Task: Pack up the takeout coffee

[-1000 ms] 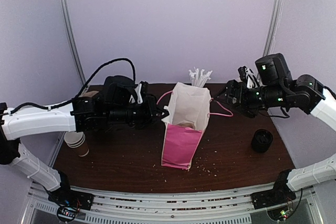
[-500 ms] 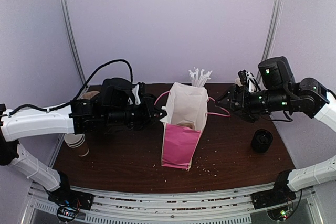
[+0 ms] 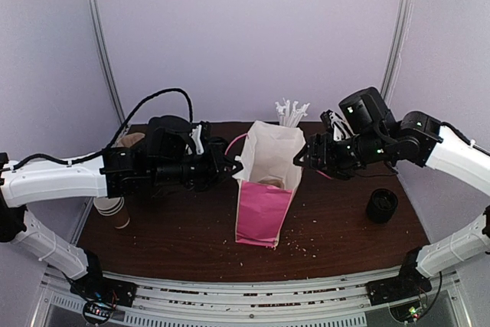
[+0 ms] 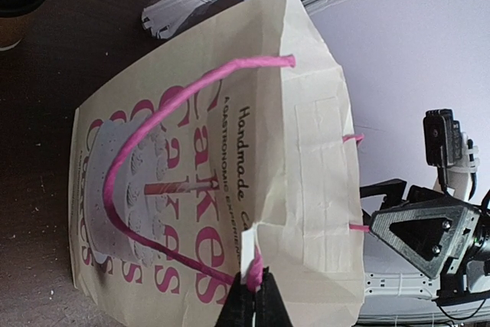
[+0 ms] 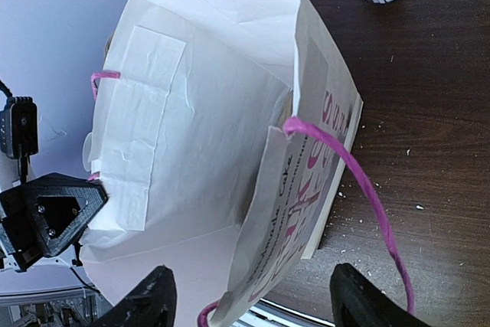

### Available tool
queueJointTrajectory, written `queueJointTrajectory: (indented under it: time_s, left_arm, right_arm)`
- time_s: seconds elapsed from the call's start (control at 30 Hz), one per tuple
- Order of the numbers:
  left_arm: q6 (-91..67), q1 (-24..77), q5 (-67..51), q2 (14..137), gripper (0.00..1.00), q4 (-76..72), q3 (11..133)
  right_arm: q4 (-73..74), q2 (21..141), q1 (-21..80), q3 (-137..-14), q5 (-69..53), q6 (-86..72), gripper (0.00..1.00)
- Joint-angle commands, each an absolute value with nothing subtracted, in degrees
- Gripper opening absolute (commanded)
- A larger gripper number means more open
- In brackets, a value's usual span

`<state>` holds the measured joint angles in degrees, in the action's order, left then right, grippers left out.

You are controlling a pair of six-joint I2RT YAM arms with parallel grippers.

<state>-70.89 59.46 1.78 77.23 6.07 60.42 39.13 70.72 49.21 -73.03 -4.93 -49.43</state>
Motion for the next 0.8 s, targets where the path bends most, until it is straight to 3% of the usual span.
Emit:
queueJointTrajectory:
  time_s: [0.0,0.17,0.47,0.77]
  left_arm:
    - [-70.97,59.64,2.46,75.85,0.00,4.03,59.46]
    - [-70.87,59.60,2.32,75.85,0.00,4.02,59.45]
    - [-68.92,59.64,1.48,76.48,0.00,6.39,61.50]
    - [-58.17,59.67,-2.71,80.91,0.38,18.02,71.98]
  right_arm:
    - [37.34,71.60,49.31,-73.12,-4.22,-48.78,0.68]
    - [35.61,74.01,49.39,-72.49,-5.26,-48.66,0.59]
    - [41.86,79.78,49.33,-79.06,-3.13,-44.45,0.28]
    - [48.58,83.04,49.31,-85.62,-1.06,-40.37,0.03]
